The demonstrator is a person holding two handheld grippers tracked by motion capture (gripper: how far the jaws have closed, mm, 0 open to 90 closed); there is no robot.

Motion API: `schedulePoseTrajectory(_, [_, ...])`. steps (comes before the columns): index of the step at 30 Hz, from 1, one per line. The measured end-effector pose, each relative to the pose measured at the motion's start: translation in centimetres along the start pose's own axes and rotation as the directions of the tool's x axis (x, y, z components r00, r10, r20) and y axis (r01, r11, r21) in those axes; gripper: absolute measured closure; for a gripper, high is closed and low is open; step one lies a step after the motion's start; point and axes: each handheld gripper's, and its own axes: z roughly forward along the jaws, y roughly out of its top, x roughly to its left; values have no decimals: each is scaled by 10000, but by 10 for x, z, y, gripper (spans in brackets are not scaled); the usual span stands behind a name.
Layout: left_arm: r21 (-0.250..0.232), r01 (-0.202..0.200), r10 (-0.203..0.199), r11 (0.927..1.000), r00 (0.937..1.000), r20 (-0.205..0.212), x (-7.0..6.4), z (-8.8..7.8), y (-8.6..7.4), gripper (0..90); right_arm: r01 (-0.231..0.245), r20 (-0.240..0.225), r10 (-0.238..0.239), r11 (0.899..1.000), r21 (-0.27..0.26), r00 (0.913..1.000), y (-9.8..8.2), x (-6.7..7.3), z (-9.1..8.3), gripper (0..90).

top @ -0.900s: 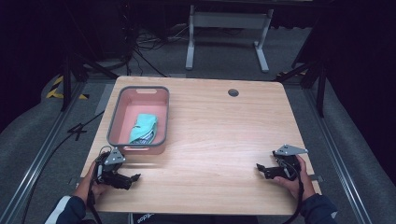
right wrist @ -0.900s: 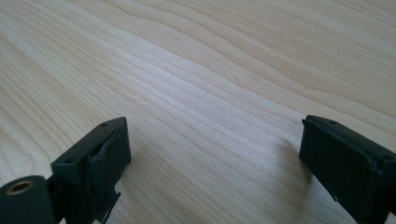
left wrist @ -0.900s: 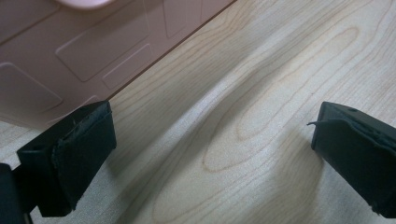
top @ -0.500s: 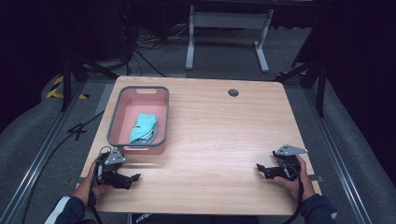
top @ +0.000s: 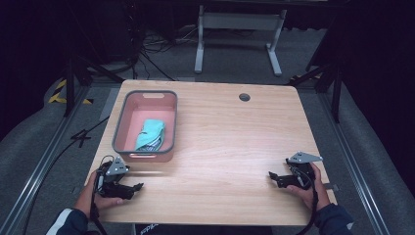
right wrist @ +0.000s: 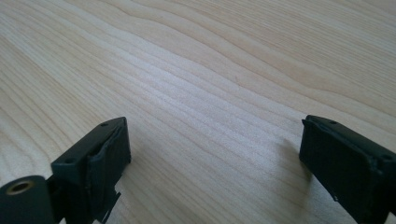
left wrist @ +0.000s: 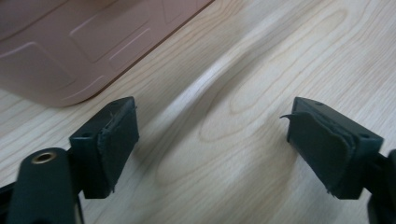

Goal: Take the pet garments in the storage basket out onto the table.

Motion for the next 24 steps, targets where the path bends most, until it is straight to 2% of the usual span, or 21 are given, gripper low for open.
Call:
schedulePoseTrajectory(1, [-62,27,-26,10000,9998,176,-1,-2,0,189,0,-2,0,10000,-4,10000,0,0,0,91])
schedulePoseTrajectory(7, [-555,-2,-2,9985,10000,-81,-8,-23,5,213,1,-4,-1,10000,-4,10000,0,0,0,91])
schedulePoseTrajectory(16, [-1597,47,-80,9872,9998,-203,-4,-54,17,208,16,-18,-16,10000,0,10000,0,0,0,91])
schedulePoseTrajectory(20, [-1865,-179,121,9823,9994,-321,-3,-63,26,209,27,-18,-27,10000,-2,10000,0,0,0,91])
schedulePoseTrajectory(21, [-1823,-320,240,9827,9987,-460,-3,-66,28,214,22,-18,-22,10000,-3,10000,0,0,0,91])
schedulePoseTrajectory(24, [-1982,-365,286,9795,9987,-424,-4,-71,36,218,23,-17,-23,10000,-3,10000,0,0,0,91])
